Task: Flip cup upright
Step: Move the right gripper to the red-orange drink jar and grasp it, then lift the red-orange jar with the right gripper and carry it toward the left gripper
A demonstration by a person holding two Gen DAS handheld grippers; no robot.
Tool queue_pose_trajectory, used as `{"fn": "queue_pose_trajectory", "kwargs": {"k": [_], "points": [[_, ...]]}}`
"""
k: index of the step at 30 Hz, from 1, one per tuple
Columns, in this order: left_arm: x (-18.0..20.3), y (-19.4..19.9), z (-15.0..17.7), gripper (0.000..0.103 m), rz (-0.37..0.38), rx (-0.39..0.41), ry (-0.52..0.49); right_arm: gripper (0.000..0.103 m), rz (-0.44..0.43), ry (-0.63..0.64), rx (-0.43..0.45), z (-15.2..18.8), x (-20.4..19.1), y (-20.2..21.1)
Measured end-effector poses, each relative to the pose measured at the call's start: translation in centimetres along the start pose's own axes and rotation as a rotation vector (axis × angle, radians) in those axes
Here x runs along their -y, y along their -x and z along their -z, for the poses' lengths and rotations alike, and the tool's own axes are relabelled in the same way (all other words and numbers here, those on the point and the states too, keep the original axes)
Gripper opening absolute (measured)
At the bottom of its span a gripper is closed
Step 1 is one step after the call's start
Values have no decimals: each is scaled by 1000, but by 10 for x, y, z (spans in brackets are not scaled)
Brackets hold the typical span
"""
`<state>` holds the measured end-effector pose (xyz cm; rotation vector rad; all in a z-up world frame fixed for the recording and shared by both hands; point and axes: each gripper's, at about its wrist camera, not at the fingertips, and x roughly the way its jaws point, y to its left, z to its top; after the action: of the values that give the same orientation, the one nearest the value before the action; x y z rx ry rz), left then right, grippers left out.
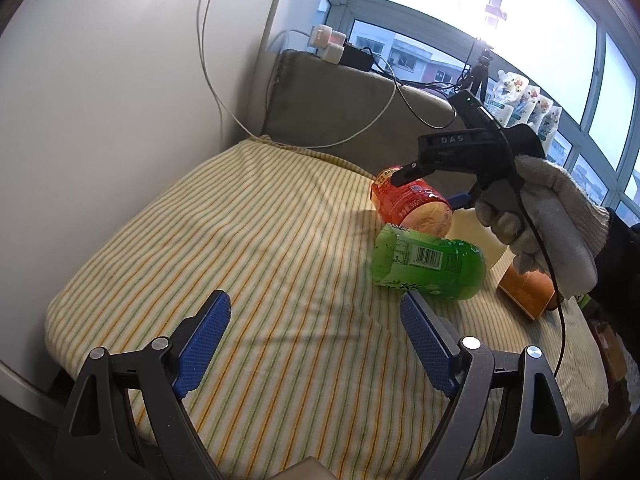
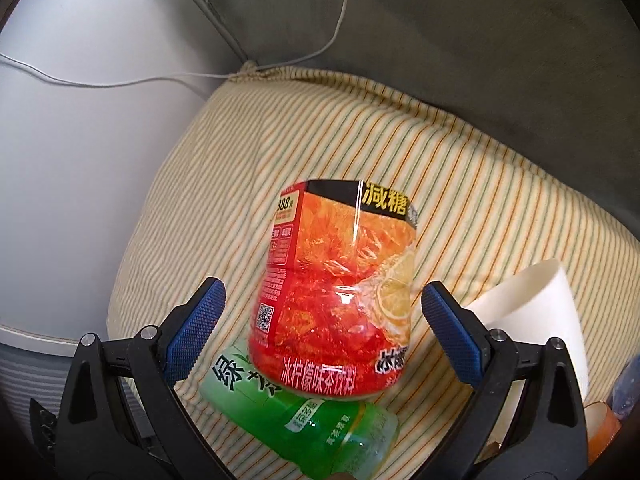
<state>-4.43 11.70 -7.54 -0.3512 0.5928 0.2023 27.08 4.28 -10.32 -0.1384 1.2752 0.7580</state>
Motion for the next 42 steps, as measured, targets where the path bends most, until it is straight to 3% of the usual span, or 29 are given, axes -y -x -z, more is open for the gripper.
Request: {"fn": "queue_pose_trajectory", "kwargs": {"k": [3,7,14,25,34,42], "points": [[-1,1,0,87,-1,2,2,100,30,13,-12,-1,-4,-8],[-2,4,-1,87,-4,10,2,88,62,26,-29,-3,-7,-12],[-2,6,-1,87,-8,15,-3,87,54,13,-18,-2,-5,-8],[6,11,-3,87,-7,25,-24,86,-10,16,101,9,-5,48],[25,19,-2,87,30,24,-57,86,-91,21,176,58,-1,126],[48,22,0,87,101,0,-94,86,-106,-6,140,119,12,162]]}}
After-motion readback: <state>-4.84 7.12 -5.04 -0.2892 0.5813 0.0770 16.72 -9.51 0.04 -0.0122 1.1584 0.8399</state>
